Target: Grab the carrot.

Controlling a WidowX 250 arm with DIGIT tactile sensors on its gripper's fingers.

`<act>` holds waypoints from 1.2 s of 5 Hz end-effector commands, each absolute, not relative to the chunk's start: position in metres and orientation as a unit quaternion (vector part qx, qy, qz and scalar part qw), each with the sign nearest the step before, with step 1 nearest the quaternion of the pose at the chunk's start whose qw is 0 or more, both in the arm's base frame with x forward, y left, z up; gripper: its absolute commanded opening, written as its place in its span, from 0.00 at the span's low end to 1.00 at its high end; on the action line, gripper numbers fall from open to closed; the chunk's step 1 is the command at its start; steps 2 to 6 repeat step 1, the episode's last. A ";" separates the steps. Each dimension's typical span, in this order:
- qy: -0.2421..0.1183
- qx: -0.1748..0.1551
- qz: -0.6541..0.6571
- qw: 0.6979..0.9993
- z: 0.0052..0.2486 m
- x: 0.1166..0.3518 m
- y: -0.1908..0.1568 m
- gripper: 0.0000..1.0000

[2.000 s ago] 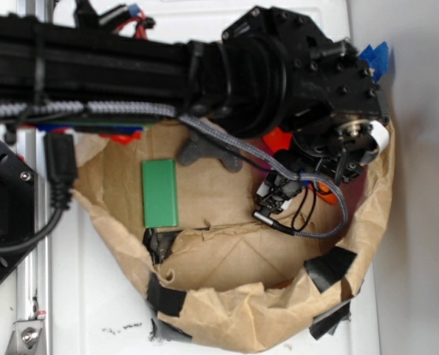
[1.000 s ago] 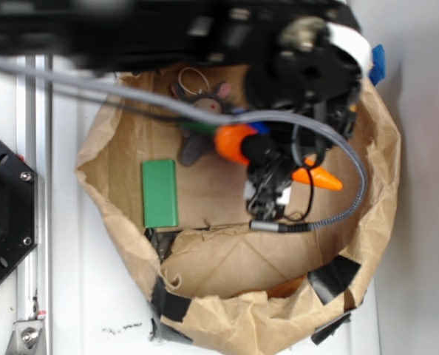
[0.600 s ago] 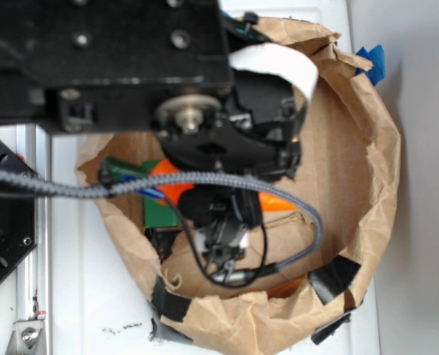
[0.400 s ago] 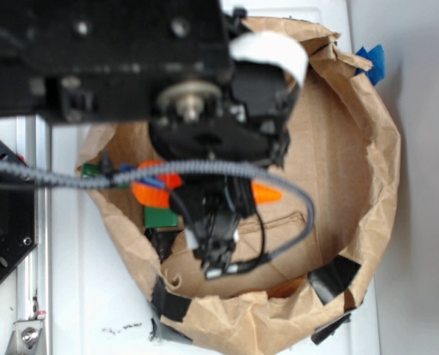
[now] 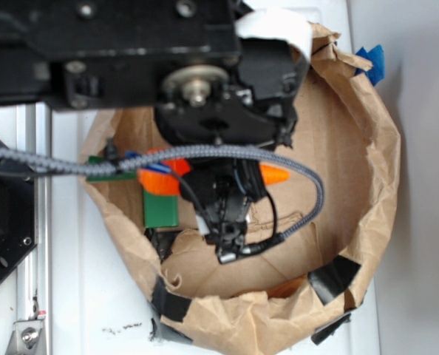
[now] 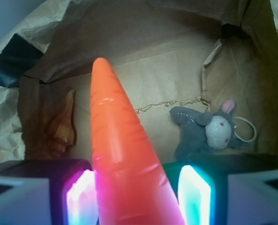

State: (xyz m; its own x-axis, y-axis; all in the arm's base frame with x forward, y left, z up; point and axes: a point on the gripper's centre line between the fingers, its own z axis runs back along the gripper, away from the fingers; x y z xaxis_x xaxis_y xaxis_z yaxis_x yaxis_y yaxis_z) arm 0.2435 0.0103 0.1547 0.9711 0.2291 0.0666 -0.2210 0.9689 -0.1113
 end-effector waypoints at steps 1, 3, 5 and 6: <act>-0.066 -0.049 0.117 0.990 0.165 0.258 0.007 0.00; -0.066 -0.049 0.117 0.990 0.165 0.258 0.007 0.00; -0.066 -0.049 0.117 0.990 0.165 0.258 0.007 0.00; -0.066 -0.049 0.117 0.990 0.165 0.258 0.007 0.00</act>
